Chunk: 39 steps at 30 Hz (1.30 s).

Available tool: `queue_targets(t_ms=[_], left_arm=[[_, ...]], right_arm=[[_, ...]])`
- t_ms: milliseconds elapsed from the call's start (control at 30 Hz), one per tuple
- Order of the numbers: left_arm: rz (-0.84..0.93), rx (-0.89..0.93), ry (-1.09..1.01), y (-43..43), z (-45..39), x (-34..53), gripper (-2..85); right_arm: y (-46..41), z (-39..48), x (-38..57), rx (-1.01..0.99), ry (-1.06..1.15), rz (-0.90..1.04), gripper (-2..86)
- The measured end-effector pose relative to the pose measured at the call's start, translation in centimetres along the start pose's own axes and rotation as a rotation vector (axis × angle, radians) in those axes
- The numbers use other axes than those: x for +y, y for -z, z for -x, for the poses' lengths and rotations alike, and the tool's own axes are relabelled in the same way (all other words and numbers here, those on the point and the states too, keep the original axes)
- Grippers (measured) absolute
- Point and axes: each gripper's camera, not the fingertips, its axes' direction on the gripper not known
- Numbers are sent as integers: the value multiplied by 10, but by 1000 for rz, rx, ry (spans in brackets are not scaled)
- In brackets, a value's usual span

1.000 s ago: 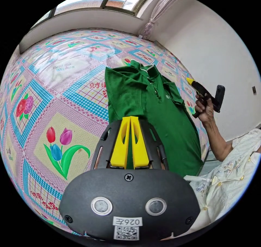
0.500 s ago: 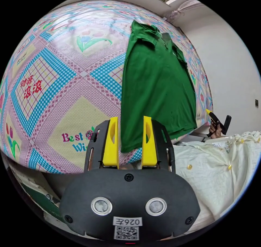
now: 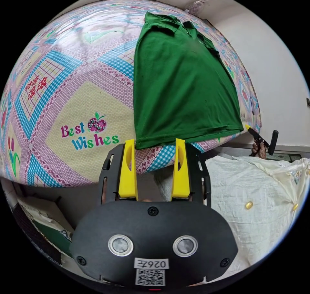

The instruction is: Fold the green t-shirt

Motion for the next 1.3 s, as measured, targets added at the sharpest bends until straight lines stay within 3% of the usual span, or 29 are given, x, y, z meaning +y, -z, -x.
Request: queue_targets(t_ms=[233,400,533,1000,1300], left_arm=[[16,-55,-25,-2,-3,5,153],[44,-159,-37,-3,2,7,68],[40,-34,-36,-5,16,13,15],[-59,540,47,38,102,73,2],[-396,790,-34,112,129,8,2]], right_arm=[[-24,-1,-6,11,5,21,75],[-34,2,-10,75,15,40,28],[-36,-3,-15,32,25,68,-10],[15,-69,38,-254,-154,104,-12],[79,-100,-15,-482,-182,-216,-13]])
